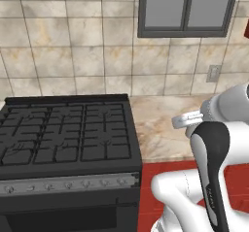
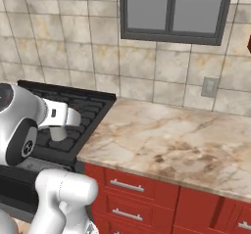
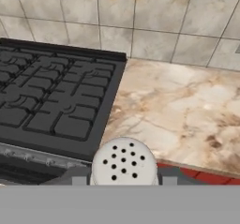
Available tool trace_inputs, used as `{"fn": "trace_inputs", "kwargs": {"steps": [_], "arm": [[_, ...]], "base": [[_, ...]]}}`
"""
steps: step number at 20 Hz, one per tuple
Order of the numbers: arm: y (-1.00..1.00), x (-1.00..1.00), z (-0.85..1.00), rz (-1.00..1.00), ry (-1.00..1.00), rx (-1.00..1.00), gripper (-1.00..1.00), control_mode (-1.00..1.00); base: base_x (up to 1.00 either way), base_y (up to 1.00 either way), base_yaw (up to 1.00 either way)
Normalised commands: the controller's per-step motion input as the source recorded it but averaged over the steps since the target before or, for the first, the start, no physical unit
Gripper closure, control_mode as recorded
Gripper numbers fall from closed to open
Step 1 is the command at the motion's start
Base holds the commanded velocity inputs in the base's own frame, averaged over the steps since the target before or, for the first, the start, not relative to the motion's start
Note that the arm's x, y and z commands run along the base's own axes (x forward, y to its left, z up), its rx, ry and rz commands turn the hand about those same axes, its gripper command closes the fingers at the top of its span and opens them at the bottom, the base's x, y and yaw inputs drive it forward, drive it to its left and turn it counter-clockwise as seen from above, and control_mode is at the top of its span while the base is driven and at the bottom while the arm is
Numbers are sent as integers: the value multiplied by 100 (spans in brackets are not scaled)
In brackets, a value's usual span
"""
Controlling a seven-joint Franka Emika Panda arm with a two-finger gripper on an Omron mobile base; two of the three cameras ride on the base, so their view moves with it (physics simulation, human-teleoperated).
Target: Collect the turmeric, mayonnaise, and shaker from the cabinet and place them next to the stove.
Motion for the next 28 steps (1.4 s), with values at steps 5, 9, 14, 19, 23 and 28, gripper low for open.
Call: {"fn": "trace_inputs", "kwargs": {"steps": [5,9,14,19,23,28], "arm": [[0,0,0,0,0,0,100,100],[0,0,0,0,0,0,100,100],[0,0,0,0,0,0,100,100],[-11,100,-3,5,5,3,100,-100],[-17,96,-15,26,0,1,100,-100],[-3,80,-34,32,0,0,100,-100]], "base": [[57,0,-22],[72,0,-20],[90,0,-11],[0,0,0],[0,0,0],[0,0,0]]}}
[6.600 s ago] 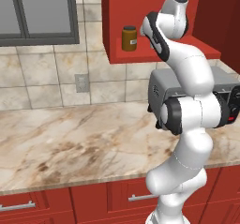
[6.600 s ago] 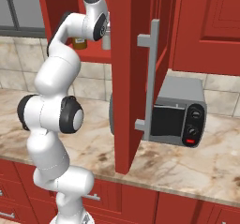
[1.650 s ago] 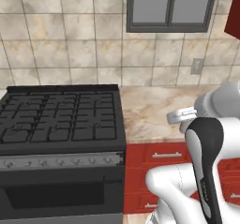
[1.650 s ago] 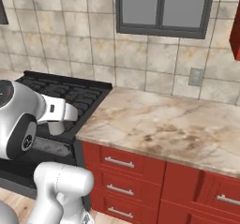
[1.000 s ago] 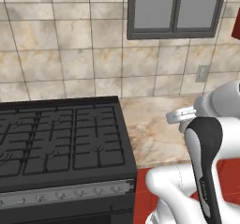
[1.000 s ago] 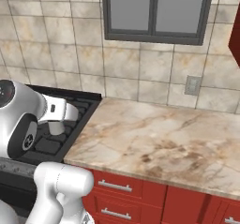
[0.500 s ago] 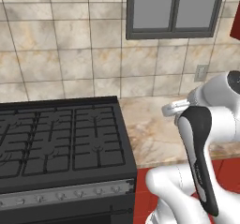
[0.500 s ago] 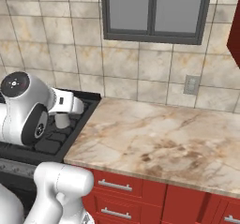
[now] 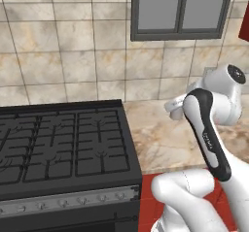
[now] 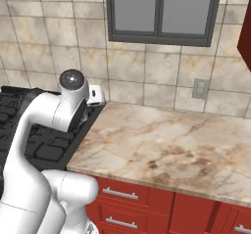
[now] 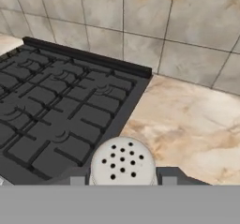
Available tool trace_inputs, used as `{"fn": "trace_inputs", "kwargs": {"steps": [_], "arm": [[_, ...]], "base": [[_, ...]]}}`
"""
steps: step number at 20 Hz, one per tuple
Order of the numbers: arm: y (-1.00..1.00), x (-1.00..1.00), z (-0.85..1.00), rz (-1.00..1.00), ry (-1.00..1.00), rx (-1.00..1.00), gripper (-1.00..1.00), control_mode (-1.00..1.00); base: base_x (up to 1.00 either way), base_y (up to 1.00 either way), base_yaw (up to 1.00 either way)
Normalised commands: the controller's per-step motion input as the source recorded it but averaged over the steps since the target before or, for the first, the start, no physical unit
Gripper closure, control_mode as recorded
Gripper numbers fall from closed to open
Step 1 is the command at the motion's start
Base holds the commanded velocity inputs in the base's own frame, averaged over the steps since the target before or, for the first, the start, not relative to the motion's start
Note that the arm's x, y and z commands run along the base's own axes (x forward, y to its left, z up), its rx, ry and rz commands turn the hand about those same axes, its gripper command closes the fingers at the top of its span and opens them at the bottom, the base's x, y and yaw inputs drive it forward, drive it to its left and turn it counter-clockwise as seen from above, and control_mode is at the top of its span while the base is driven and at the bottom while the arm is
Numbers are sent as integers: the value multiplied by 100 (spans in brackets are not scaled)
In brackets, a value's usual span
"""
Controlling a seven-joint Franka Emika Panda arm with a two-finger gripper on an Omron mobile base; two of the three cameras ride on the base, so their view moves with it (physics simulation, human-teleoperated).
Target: Collect the turmeric, mayonnaise, and shaker from the cabinet and place them next to the stove.
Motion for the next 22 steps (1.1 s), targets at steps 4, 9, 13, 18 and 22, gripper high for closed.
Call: {"fn": "trace_inputs", "kwargs": {"steps": [4,9,13,18,22], "arm": [[0,70,-57,32,0,-4,100,-100],[8,54,-63,22,-3,-7,100,-100],[7,56,-39,10,-5,-3,100,-100],[10,9,-25,8,0,-7,100,-100],[18,22,-28,7,0,-5,100,-100]], "base": [[0,0,0],[0,0,0],[0,0,0],[0,0,0],[0,0,0]]}}
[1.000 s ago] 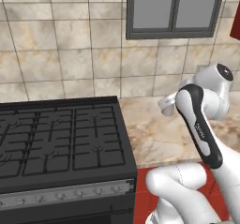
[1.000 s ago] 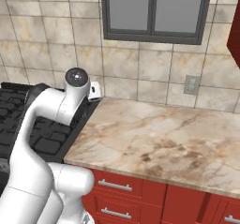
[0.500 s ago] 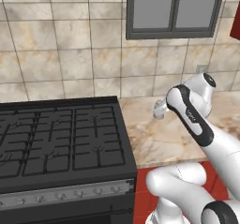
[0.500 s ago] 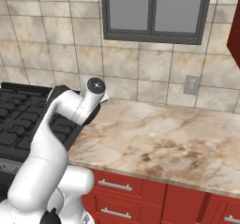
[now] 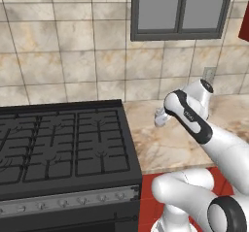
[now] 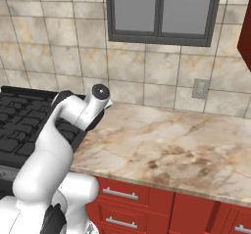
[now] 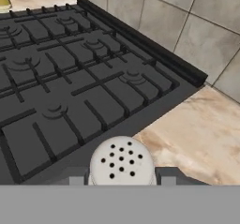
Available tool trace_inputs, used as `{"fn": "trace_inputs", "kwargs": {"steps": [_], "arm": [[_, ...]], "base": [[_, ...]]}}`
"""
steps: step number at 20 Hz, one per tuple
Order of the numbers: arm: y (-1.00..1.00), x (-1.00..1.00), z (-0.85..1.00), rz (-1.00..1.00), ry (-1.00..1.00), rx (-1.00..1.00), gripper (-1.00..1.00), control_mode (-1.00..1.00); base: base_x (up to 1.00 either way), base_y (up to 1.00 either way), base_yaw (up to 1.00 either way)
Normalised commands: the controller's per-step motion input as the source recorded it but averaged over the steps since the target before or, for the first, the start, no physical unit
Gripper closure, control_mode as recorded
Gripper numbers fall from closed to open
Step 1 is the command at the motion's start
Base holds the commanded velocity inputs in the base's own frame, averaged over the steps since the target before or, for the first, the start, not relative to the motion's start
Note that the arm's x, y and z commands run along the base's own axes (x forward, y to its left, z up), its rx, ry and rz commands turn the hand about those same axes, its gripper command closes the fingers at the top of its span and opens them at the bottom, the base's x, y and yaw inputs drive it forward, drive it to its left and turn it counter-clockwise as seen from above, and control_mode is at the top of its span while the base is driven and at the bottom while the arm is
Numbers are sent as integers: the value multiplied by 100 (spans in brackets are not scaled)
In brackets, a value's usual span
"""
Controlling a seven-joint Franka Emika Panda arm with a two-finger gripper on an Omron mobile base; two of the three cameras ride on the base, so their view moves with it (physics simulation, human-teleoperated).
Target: Collect the turmeric, mayonnaise, and shaker from the cabinet and place them next to the stove.
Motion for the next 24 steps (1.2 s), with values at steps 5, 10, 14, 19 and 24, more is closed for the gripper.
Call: {"fn": "trace_inputs", "kwargs": {"steps": [5,10,14,19,24], "arm": [[12,45,-34,12,0,0,100,-100],[8,48,-34,11,0,0,100,-100],[3,52,-23,10,3,0,100,-100],[0,56,-22,11,4,0,100,-100],[0,49,-27,11,1,0,100,-100]], "base": [[0,0,0],[0,0,0],[0,0,0],[0,0,0],[0,0,0]]}}
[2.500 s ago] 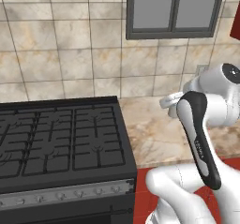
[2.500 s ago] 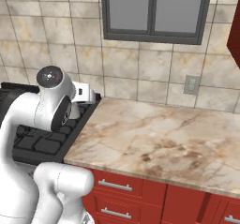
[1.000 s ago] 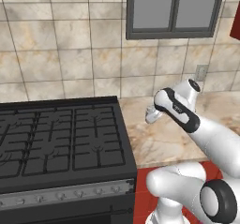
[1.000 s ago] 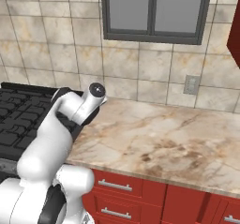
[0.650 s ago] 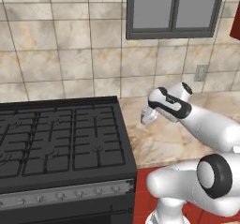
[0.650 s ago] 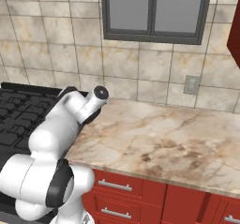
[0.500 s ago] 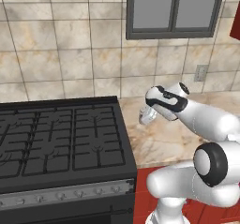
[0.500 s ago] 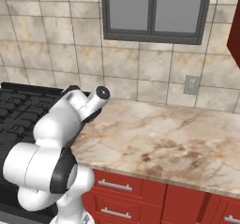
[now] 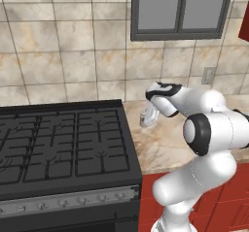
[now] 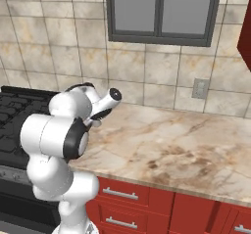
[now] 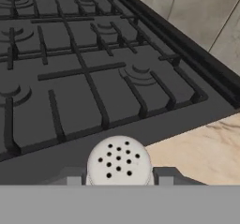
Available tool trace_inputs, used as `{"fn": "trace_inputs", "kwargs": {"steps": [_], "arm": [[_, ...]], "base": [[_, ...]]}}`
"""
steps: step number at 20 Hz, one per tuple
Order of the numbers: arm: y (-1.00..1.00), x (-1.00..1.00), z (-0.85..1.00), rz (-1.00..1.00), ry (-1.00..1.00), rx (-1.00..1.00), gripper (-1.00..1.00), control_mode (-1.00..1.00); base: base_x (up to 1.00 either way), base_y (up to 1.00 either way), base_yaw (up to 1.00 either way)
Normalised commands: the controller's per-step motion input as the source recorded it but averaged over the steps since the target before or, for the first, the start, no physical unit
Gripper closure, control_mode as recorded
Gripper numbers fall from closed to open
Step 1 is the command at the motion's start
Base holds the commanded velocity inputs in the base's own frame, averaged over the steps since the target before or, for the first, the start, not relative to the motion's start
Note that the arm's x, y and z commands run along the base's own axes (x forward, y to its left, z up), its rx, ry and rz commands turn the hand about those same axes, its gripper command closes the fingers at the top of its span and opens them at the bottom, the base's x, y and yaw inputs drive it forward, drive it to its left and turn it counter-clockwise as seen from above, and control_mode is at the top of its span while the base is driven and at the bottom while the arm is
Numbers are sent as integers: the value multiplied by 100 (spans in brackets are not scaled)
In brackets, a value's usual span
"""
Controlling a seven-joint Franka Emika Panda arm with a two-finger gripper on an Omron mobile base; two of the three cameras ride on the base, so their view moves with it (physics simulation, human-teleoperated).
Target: Collect the turmeric, mayonnaise, and shaker from the cabinet and place them next to the stove.
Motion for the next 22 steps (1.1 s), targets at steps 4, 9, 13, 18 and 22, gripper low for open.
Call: {"fn": "trace_inputs", "kwargs": {"steps": [4,9,13,18,22], "arm": [[0,36,-35,11,0,0,100,-100],[4,24,-36,8,0,0,100,-100],[8,15,-32,5,0,0,100,-100],[8,16,-27,5,0,0,100,-100],[5,16,-22,4,1,0,100,-100]], "base": [[0,0,0],[0,0,0],[0,0,0],[0,0,0],[0,0,0]]}}
